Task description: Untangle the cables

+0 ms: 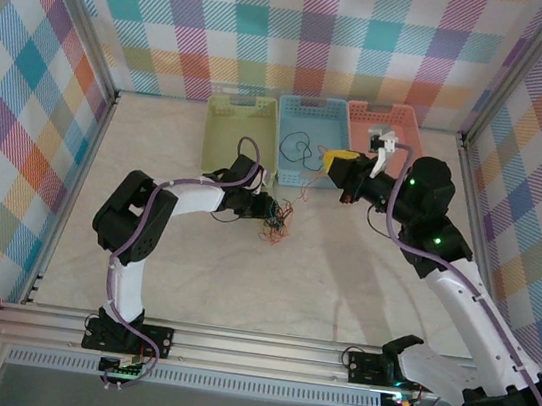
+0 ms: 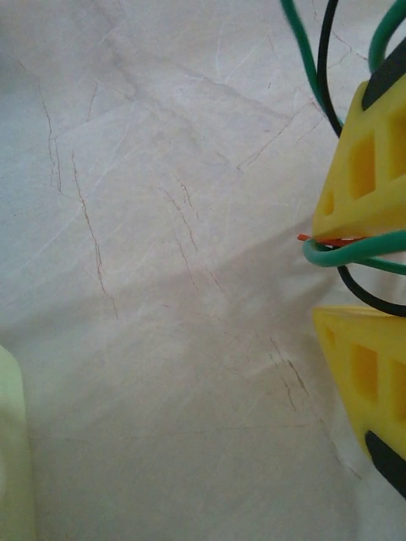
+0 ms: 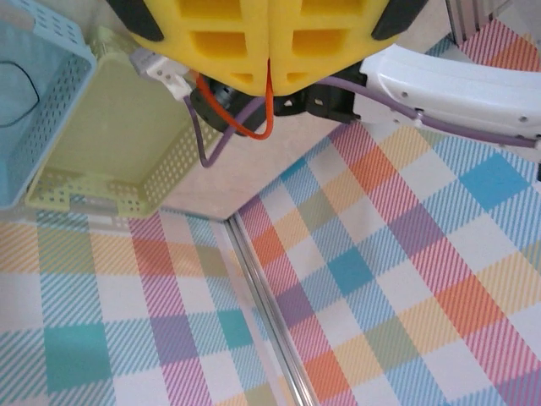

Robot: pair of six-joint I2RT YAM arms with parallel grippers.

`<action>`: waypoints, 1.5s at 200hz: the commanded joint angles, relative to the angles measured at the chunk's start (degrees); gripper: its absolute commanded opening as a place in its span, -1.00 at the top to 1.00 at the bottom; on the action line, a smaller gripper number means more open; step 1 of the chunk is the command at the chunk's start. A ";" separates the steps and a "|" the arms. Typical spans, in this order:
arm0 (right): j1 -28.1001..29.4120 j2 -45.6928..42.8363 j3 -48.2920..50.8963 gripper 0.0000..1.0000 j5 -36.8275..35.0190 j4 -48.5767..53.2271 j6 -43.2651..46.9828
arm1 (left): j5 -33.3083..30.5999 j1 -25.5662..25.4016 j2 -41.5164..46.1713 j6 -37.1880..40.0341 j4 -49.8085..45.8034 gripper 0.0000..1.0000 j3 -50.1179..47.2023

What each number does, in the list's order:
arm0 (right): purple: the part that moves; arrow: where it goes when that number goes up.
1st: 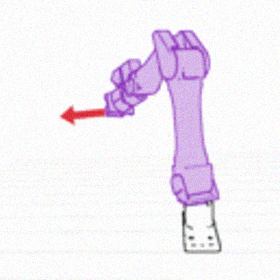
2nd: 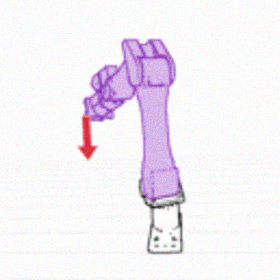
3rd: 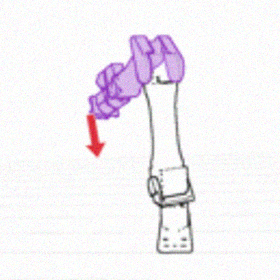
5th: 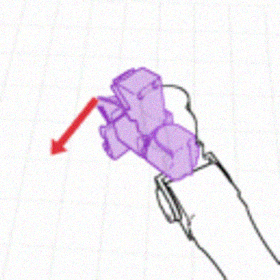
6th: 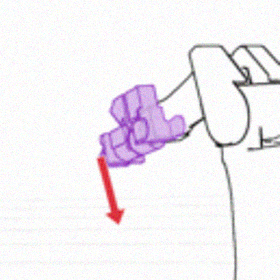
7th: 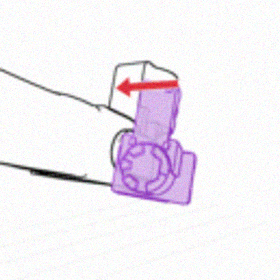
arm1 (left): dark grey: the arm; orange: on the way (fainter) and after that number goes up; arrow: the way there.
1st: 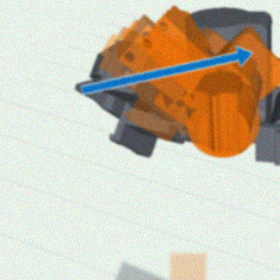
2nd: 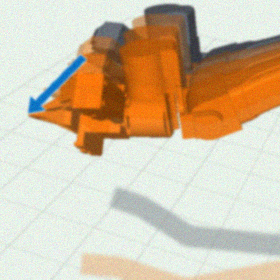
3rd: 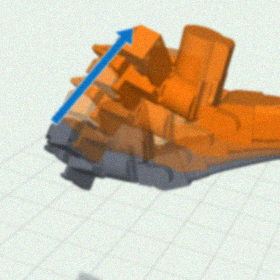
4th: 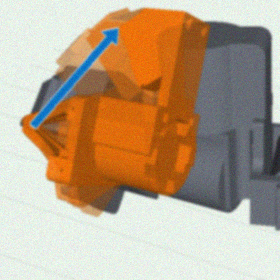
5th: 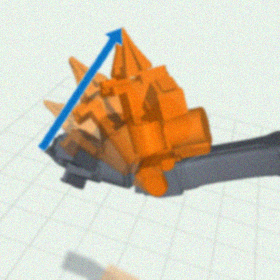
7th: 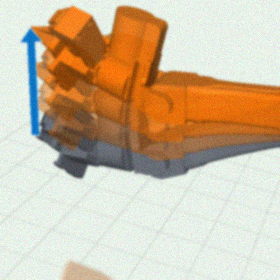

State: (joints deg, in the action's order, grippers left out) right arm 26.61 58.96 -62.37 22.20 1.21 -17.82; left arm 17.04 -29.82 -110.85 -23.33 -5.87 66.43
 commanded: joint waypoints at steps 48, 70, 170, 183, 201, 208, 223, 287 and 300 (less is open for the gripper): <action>0.20 -2.63 10.06 1.00 -2.42 -3.77 0.65 | 0.45 0.38 -0.30 -0.66 -0.06 0.45 0.45; 0.20 -3.20 17.48 1.00 -5.08 -7.86 0.66 | 0.71 0.46 0.08 -1.53 1.54 0.40 -0.50; 0.20 -10.10 27.56 1.00 -12.06 -12.45 0.65 | -3.90 0.95 13.88 -1.65 14.97 -0.13 -13.44; 0.20 -12.04 27.03 1.00 -10.80 -11.20 -0.05 | -3.50 0.21 15.93 0.13 15.30 -0.14 -13.96; 0.20 -14.75 27.17 1.00 -11.29 -10.75 -0.44 | -3.77 -2.02 18.95 4.32 14.61 -0.15 -13.73; 0.20 -15.64 27.40 1.00 -11.88 -10.54 -0.46 | -3.81 -3.06 19.92 6.39 14.25 -0.17 -13.31; 0.20 -16.92 28.25 1.00 -12.35 -11.44 -0.78 | -3.26 -5.67 21.21 12.18 12.89 -0.25 -11.67; 0.16 -17.10 28.63 1.00 -12.65 -11.30 -0.91 | 0.12 -9.95 10.08 25.95 -5.17 -0.30 8.40; 0.11 -17.28 28.79 1.00 -13.73 -11.06 -0.81 | 1.46 -10.63 8.31 28.35 -7.01 -0.30 10.38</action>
State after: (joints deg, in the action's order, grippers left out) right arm 26.61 42.46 -34.04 10.00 -8.95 -18.04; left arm 15.11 -39.70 -98.96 -1.85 -4.62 73.34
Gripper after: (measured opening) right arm 0.063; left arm 0.651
